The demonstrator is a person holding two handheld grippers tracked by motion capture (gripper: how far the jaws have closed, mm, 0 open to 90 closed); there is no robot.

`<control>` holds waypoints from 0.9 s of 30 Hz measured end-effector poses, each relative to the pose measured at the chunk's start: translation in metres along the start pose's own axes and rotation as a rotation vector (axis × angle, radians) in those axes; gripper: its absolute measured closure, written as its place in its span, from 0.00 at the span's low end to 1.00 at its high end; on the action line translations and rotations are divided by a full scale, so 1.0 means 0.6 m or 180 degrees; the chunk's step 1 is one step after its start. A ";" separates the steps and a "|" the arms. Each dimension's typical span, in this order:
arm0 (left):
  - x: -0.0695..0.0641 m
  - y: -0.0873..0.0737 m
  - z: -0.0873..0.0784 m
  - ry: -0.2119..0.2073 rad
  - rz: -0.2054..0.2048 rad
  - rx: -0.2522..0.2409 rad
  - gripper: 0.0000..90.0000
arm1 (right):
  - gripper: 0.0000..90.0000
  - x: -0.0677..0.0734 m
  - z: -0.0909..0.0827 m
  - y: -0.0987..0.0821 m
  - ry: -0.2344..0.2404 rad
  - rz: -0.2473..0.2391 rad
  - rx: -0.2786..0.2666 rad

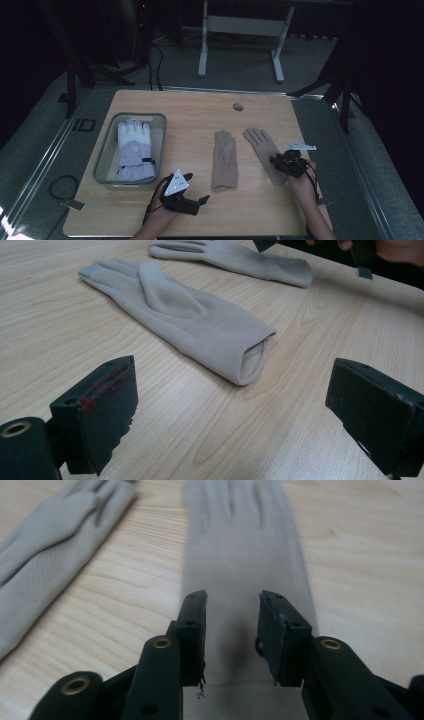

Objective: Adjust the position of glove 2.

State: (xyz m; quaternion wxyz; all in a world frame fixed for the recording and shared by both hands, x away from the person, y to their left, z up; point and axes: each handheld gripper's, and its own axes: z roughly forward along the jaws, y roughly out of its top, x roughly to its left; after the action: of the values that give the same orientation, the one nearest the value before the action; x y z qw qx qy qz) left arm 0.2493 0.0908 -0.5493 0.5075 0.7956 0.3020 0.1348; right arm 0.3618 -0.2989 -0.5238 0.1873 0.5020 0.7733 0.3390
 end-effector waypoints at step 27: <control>-0.001 -0.002 0.003 -0.0043 0.0028 0.0012 0.07 | 0.69 -0.049 0.072 0.012 0.0338 -0.0561 0.0041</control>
State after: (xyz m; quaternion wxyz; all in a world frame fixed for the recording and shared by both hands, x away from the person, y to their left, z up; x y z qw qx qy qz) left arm 0.2491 0.0895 -0.5510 0.5075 0.7988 0.2953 0.1311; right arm 0.4064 -0.3091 -0.5501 0.1719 0.4145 0.8255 0.3424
